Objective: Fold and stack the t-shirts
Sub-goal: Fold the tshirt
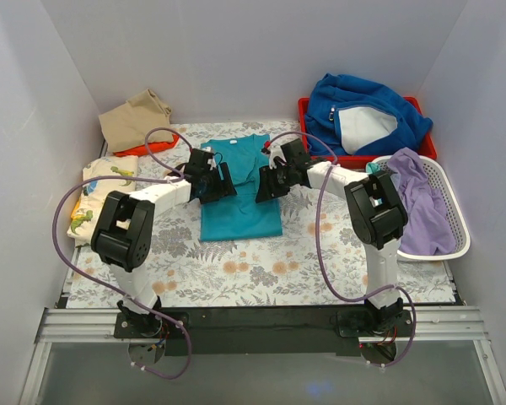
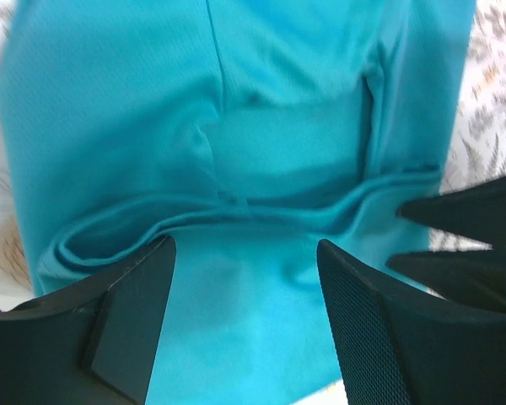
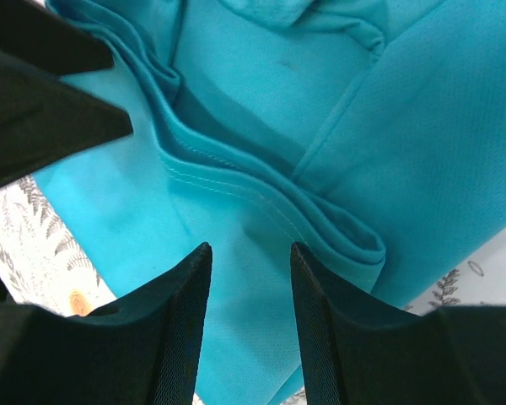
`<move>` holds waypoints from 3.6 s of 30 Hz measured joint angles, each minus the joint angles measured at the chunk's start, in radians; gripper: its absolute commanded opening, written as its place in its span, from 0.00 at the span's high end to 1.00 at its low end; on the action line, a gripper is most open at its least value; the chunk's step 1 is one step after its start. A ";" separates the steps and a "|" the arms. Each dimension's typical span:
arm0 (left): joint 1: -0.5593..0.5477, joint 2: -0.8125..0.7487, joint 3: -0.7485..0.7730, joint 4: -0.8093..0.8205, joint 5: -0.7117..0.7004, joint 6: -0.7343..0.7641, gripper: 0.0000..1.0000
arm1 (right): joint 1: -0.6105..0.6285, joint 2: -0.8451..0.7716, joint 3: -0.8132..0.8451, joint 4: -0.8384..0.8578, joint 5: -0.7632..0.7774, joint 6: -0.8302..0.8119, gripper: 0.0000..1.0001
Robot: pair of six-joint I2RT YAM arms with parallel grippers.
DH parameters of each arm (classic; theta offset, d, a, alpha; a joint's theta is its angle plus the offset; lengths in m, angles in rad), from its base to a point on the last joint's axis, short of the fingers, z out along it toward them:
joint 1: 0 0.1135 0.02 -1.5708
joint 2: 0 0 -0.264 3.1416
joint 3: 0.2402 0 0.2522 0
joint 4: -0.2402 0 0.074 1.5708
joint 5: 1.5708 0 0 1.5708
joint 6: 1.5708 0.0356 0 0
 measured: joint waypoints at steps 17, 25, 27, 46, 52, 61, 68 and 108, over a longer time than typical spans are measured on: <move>0.026 0.029 0.076 0.001 -0.154 0.072 0.30 | -0.055 -0.011 -0.006 -0.001 0.050 -0.037 0.48; 0.027 -0.219 -0.016 -0.026 -0.186 0.043 0.17 | -0.095 -0.243 -0.147 0.006 0.068 -0.057 0.45; 0.028 -0.275 -0.086 -0.038 -0.183 0.018 0.16 | -0.105 -0.284 -0.204 0.015 0.063 -0.057 0.45; 0.034 -0.492 -0.516 -0.049 -0.100 -0.156 0.15 | -0.113 -0.377 -0.565 0.103 -0.037 0.006 0.45; 0.037 -0.546 -0.591 0.035 -0.037 -0.184 0.24 | -0.113 -0.375 -0.584 0.138 -0.068 0.035 0.45; 0.039 -0.545 -0.653 0.154 0.056 -0.219 0.42 | -0.095 -0.322 -0.589 0.245 -0.134 0.111 0.45; 0.039 -0.535 -0.669 0.187 0.077 -0.228 0.51 | -0.067 -0.282 -0.587 0.320 -0.183 0.159 0.46; -0.252 -0.902 -0.706 -0.168 0.163 -0.413 1.00 | 0.156 -0.840 -0.925 0.217 -0.048 0.257 0.93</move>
